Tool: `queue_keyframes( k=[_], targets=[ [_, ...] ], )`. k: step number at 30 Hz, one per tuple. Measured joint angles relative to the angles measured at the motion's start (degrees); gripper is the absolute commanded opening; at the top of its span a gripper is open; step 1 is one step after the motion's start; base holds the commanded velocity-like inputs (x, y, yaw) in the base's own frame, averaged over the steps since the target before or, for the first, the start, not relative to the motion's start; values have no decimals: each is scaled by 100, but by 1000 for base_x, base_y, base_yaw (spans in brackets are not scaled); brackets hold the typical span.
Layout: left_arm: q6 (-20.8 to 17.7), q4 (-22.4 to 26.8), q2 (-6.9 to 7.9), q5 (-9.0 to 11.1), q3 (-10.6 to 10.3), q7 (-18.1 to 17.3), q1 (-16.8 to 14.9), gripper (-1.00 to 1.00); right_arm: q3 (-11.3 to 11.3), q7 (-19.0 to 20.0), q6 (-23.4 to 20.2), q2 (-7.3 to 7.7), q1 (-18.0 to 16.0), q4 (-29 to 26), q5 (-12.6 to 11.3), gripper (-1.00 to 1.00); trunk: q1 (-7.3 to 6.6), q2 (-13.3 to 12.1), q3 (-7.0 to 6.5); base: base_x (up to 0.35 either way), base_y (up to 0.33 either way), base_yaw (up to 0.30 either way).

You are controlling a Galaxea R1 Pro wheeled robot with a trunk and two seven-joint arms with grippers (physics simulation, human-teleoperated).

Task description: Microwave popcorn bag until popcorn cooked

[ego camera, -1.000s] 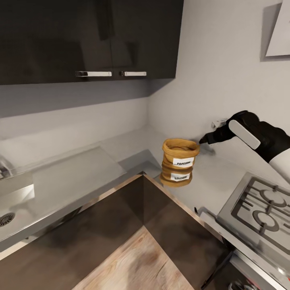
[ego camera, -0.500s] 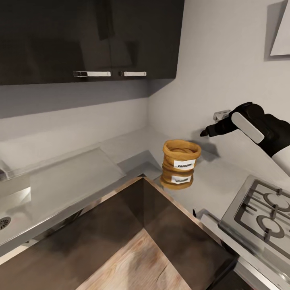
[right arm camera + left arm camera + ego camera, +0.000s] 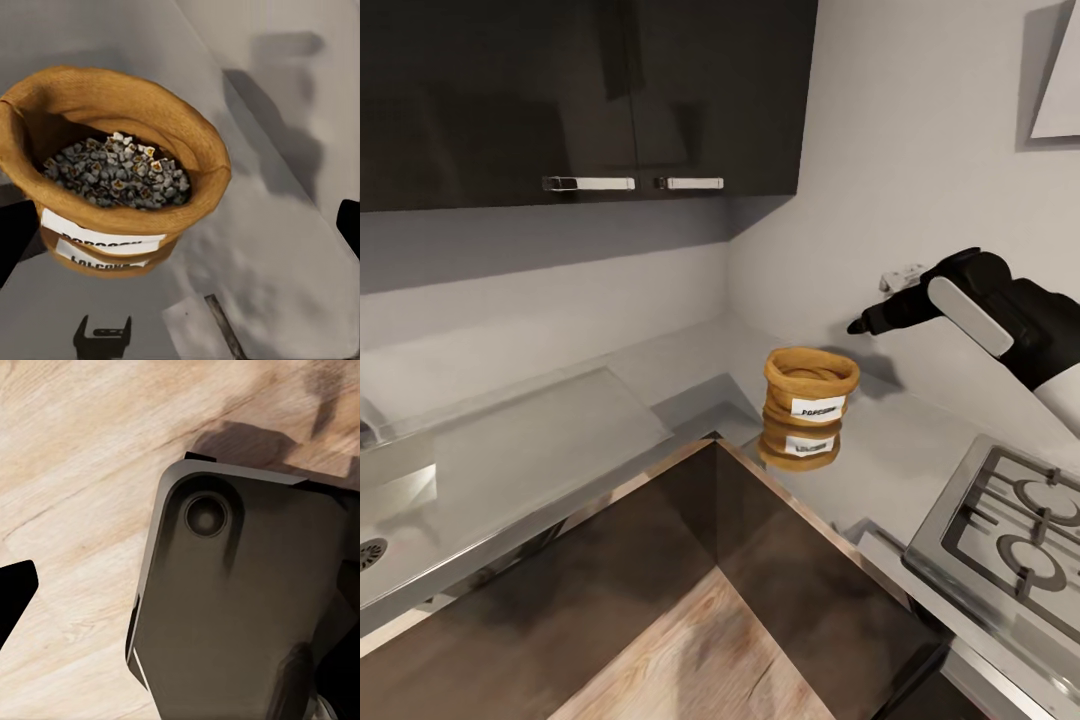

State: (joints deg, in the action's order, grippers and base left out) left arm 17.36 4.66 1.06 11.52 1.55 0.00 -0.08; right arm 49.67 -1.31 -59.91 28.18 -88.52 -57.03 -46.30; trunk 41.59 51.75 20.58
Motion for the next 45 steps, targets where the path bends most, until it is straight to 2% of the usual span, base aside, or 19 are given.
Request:
queue_keyframes(
  k=[5,9,12,15,17,21,30,34,38,45],
  targets=[
    [12,-1,0,0,0,0,0,100,23,3,0,-2,-2,-169,-4,100,0,0,0,0,0,0],
    [254,-4,0,3,7,2,0,100,33,14,0,-9,-3,-187,-8,100,0,0,0,0,0,0],
    [296,-5,0,4,8,4,0,100,68,18,0,-8,-4,-189,-10,100,0,0,0,0,0,0],
    [306,-8,0,4,8,7,0,100,293,16,0,-6,-4,-210,-11,100,0,0,0,0,0,0],
    [307,-8,0,4,8,6,0,100,355,13,0,-3,-2,-508,-22,100,0,0,0,0,0,0],
    [308,-5,0,2,8,4,0,100,368,11,1,-2,-1,-979,-20,100,-2,1,0,121,0,0],
    [316,-11,0,-15,-14,7,0,100,377,11,0,7,-1,-1076,-75,100,-2,0,0,146,0,0],
    [317,-11,0,-17,-16,2,0,100,686,-1,0,16,-1,-1270,-113,100,0,0,0,40,0,0],
    [319,-11,0,-17,-16,5,0,100,777,-47,0,152,1,-1344,-99,100,0,0,0,4,0,0],
    [319,-11,0,-17,-16,5,0,100,798,-222,-2,662,-1,-1270,-129,100,0,0,0,0,0,0]
  ],
)
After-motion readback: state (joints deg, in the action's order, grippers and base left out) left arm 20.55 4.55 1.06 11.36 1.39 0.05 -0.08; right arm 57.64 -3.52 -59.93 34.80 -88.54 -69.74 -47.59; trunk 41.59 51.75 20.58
